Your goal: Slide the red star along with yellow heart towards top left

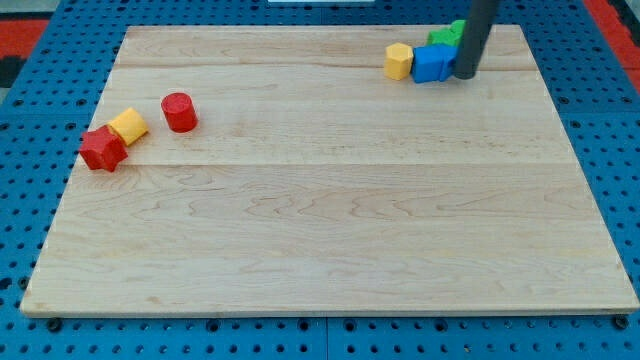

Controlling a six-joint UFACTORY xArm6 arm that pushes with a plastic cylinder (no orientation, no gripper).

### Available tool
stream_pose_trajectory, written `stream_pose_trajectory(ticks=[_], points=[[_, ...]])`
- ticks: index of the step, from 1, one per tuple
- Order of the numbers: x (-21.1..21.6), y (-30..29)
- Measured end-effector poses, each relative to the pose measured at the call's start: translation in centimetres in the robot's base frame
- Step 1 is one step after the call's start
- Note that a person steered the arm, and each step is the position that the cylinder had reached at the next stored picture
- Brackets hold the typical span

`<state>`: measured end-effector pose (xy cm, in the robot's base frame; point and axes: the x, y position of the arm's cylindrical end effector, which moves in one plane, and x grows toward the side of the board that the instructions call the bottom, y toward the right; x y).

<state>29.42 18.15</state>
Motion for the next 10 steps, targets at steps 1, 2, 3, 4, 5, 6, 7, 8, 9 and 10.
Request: stream_pose_trajectory(ticks=[1, 2, 3, 4, 5, 6, 7, 8, 9, 10], points=[[7.4, 4.3], [19.3, -0.8], [25.6, -15.1], [26.2, -31.8], [22.4, -40.6], [18.9, -45.5], [16.8, -45.5], [13.4, -45.5], [11.5, -45.2], [10.0, -42.7]])
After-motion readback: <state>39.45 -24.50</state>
